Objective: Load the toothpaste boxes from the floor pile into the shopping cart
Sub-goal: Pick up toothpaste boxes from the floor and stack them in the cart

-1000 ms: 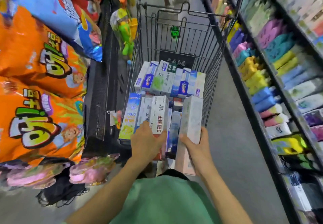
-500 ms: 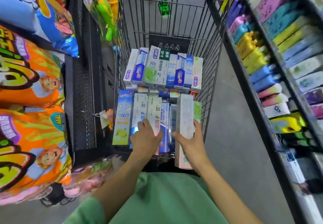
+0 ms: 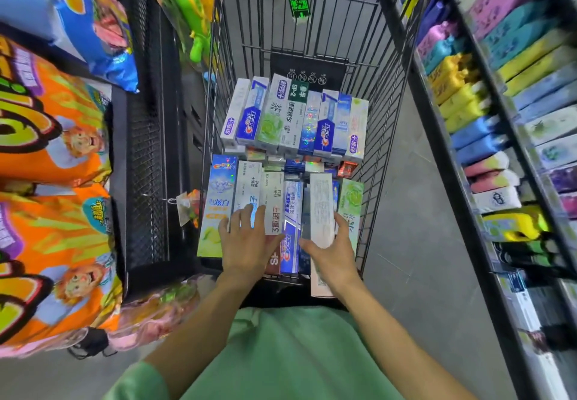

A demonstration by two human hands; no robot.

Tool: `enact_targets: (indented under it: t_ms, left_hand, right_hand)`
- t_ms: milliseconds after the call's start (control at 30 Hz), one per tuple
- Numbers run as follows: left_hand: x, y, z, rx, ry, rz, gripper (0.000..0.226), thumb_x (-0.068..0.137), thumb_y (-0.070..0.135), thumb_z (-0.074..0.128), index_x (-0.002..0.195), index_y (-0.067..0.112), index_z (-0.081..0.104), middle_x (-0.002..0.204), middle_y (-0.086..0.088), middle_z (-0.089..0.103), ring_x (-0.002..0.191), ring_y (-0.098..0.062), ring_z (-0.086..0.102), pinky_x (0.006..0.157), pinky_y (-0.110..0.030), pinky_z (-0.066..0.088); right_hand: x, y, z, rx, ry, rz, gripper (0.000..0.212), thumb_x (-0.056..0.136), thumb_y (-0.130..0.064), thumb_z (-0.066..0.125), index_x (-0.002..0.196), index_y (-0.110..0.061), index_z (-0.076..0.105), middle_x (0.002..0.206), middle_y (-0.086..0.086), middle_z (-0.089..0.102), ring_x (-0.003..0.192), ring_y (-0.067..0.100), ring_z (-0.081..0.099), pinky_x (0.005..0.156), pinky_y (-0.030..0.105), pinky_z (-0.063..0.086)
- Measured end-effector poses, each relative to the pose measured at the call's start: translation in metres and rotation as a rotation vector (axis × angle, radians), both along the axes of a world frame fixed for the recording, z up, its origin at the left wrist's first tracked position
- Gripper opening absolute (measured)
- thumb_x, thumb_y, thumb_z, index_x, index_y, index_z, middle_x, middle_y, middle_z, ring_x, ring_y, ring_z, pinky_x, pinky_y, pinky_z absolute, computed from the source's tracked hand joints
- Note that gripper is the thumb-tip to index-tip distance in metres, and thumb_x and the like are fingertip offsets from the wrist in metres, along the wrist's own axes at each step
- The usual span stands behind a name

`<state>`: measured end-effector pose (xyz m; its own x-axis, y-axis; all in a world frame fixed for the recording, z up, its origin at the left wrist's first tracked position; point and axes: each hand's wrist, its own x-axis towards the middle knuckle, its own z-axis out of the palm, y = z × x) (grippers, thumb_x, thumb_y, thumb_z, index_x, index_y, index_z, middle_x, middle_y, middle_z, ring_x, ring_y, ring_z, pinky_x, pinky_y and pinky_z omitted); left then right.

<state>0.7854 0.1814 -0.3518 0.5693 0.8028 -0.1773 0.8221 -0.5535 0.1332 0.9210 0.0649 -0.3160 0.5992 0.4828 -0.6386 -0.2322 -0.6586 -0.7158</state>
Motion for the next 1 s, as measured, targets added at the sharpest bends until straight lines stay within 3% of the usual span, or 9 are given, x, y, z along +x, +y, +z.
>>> enact_targets:
  t_ms: [133,300,400,533,800,1000]
  left_hand:
    - [-0.022,0.010,-0.002,-0.053,0.027,-0.041,0.079,0.086,0.058,0.068,0.147,0.012,0.048,0.152,-0.012,0.048,0.141,-0.032,0.041,0.114,-0.056,0.032]
    - [-0.029,0.019,0.006,-0.166,0.108,-0.093,0.079,0.099,0.060,0.044,0.161,0.019,0.019,0.169,-0.003,0.013,0.156,-0.025,0.007,0.125,-0.047,0.005]
    - [-0.027,0.022,0.012,-0.182,0.081,-0.095,0.076,0.099,0.056,0.049,0.160,0.019,0.023,0.168,-0.004,0.017,0.155,-0.026,0.012,0.124,-0.047,0.012]
    - [-0.024,0.027,0.016,-0.182,0.109,-0.102,0.074,0.098,0.056,0.050,0.158,0.019,0.025,0.167,-0.004,0.021,0.153,-0.026,0.018,0.122,-0.046,0.017]
    - [-0.022,0.032,0.019,-0.201,0.093,-0.123,0.074,0.097,0.056,0.052,0.157,0.018,0.030,0.165,-0.006,0.027,0.151,-0.028,0.022,0.122,-0.045,0.020]
    - [-0.015,0.035,0.035,-0.181,0.051,-0.205,0.068,0.099,0.053,0.050,0.155,0.016,0.034,0.162,-0.006,0.033,0.150,-0.028,0.026,0.121,-0.046,0.022]
  right_hand:
    - [-0.003,0.015,-0.006,-0.079,-0.061,0.074,0.096,0.079,-0.034,0.085,0.153,-0.038,0.024,0.134,0.007,0.042,0.123,0.020,0.043,0.115,0.042,0.036]
    - [-0.010,0.026,-0.016,-0.170,-0.176,0.250,0.078,0.096,-0.027,0.067,0.158,-0.032,0.020,0.123,0.004,0.034,0.121,0.030,0.044,0.106,0.038,0.037]
    - [-0.012,0.027,-0.018,-0.170,-0.204,0.350,0.079,0.097,-0.028,0.064,0.160,-0.029,0.016,0.133,0.010,0.035,0.123,0.029,0.043,0.109,0.037,0.035]
    - [-0.011,0.028,-0.015,-0.146,-0.276,0.487,0.074,0.097,-0.029,0.065,0.159,-0.026,0.025,0.137,0.009,0.035,0.131,0.027,0.034,0.111,0.030,0.029]
    - [-0.002,0.030,-0.008,-0.155,-0.279,0.583,0.073,0.096,-0.027,0.066,0.158,-0.024,0.027,0.144,0.007,0.032,0.137,0.026,0.035,0.116,0.036,0.033]
    - [0.014,0.030,0.005,-0.235,-0.436,0.741,0.066,0.096,-0.034,0.060,0.155,-0.022,0.032,0.153,0.014,0.032,0.139,0.034,0.031,0.115,0.041,0.034]
